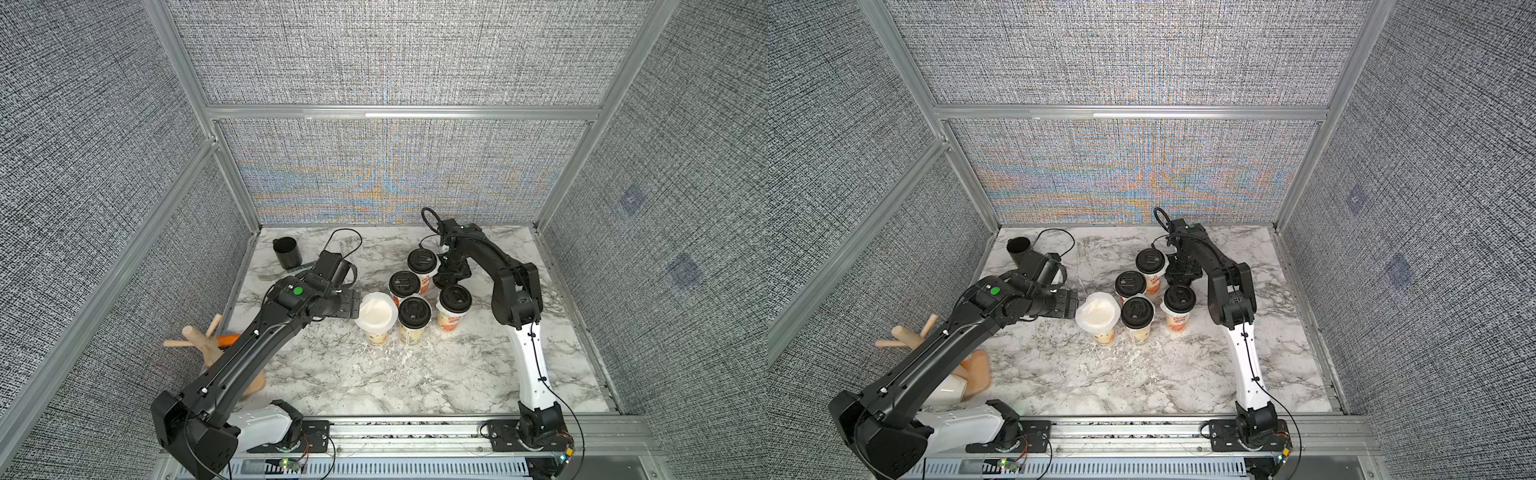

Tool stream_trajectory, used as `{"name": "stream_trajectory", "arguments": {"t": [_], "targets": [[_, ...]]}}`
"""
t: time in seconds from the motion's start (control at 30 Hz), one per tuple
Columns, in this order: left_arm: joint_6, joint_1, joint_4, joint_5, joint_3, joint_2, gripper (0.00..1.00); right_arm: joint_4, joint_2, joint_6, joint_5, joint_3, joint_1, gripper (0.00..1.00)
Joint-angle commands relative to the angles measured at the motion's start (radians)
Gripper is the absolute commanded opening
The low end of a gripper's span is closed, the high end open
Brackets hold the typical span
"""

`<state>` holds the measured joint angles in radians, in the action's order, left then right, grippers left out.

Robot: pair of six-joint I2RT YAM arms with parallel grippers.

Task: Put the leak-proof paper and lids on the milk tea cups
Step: Pick up the cup lid from the center of the board.

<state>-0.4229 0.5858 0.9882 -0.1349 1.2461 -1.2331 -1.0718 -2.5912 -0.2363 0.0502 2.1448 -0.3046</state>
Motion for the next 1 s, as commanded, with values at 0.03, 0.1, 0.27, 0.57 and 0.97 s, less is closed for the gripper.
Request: {"name": "stream_trajectory", "arguments": {"t": [0.03, 0.1, 0.27, 0.57, 0.97], "targets": [[0.009, -0.001, -0.004, 0.0, 0.004, -0.002, 0.88, 0.006, 0.006, -0.006, 0.019, -0.008, 0.002, 0.78], [0.012, -0.001, 0.0, -0.002, 0.008, -0.001, 0.88, 0.007, 0.015, -0.005, 0.019, -0.009, 0.005, 0.77], [0.021, -0.001, 0.012, -0.009, 0.021, 0.002, 0.88, 0.021, 0.07, -0.005, 0.022, -0.024, 0.024, 0.76], [0.038, -0.006, 0.029, -0.014, 0.042, 0.008, 0.88, 0.004, 0.297, 0.04, 0.08, -0.103, 0.06, 0.76], [0.05, -0.036, 0.051, -0.025, 0.04, 0.03, 0.88, -0.166, 0.702, 0.065, 0.245, -0.18, -0.199, 0.74]]}}
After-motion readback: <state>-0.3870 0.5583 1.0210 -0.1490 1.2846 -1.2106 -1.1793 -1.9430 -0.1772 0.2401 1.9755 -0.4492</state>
